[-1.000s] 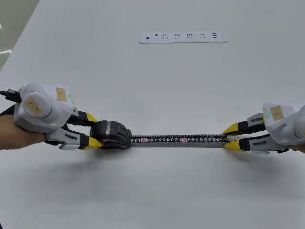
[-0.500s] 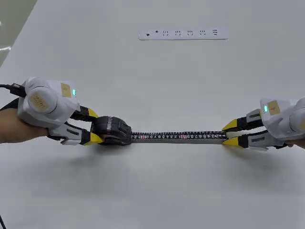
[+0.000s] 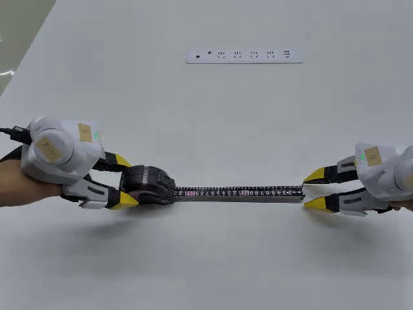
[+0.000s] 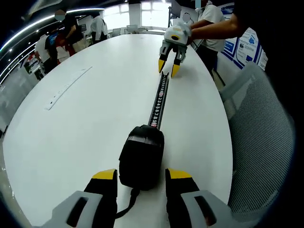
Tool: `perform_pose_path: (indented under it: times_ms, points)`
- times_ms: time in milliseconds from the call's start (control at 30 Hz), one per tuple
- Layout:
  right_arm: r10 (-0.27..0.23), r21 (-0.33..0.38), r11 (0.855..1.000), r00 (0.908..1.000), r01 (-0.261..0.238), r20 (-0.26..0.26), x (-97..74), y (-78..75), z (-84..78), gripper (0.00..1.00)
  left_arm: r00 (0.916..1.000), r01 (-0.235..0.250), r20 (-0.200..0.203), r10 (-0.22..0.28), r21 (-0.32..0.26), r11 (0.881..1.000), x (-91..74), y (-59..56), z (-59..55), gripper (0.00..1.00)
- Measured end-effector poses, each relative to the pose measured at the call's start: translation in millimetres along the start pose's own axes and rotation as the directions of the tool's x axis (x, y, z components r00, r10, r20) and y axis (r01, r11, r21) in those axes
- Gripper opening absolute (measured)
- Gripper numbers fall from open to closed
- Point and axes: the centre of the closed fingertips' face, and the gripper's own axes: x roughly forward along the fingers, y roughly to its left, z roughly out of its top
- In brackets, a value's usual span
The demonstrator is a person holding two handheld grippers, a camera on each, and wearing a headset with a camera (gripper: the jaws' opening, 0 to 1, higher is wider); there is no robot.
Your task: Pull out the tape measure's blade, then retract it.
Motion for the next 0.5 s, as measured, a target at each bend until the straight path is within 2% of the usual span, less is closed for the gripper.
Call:
perform_pose_path:
  times_ms: [333,500]
  points:
    - [-0.043,0.046,0.998,0.9991,0.043,0.006,-11.9,5.3,-0.6,0.34,0.9970,-0.052,0.051,0.057,-0.106,0.993,-9.3,-7.3,-8.2,0.50]
    - [-0.064,0.085,0.994,0.9979,0.063,0.013,-16.8,10.7,-1.8,0.40,0.9909,-0.079,0.093,0.097,-0.181,0.980,-14.4,-13.8,-10.6,0.55]
